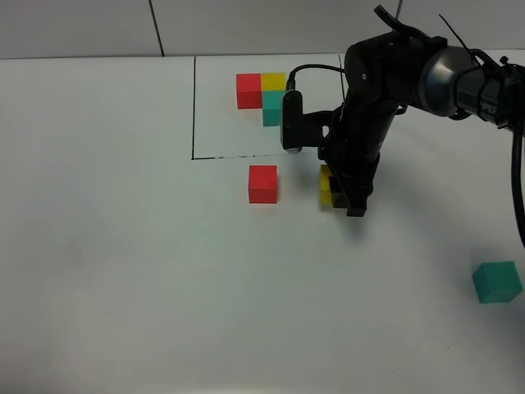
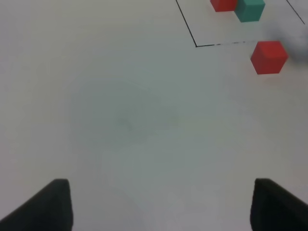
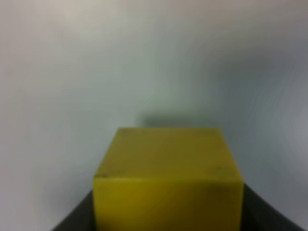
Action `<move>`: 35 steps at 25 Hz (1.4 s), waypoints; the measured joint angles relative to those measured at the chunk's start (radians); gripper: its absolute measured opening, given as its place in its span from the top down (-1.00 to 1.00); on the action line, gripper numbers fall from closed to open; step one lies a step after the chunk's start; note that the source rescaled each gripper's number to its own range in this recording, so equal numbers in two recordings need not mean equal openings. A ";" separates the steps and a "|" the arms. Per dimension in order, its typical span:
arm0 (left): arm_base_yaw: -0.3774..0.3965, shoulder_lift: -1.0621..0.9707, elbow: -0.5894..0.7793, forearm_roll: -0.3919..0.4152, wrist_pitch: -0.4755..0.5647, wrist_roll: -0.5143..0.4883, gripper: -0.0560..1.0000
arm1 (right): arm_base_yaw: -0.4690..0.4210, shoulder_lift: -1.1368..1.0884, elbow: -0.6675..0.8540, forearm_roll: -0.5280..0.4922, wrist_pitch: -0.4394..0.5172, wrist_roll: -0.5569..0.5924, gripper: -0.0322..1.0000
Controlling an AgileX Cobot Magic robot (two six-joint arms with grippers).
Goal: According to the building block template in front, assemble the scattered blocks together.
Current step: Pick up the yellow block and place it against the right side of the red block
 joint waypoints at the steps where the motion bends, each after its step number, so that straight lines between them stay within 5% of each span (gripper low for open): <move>1: 0.000 0.000 0.000 0.000 0.000 0.000 -0.62 | 0.000 0.014 -0.014 0.021 0.003 -0.031 0.93; 11: 0.000 0.000 0.000 0.000 0.000 0.000 -0.62 | 0.004 0.148 -0.187 0.100 0.041 -0.073 0.93; 35: 0.000 0.000 0.000 0.000 0.000 0.000 -0.62 | 0.059 0.215 -0.264 -0.012 0.070 0.071 0.93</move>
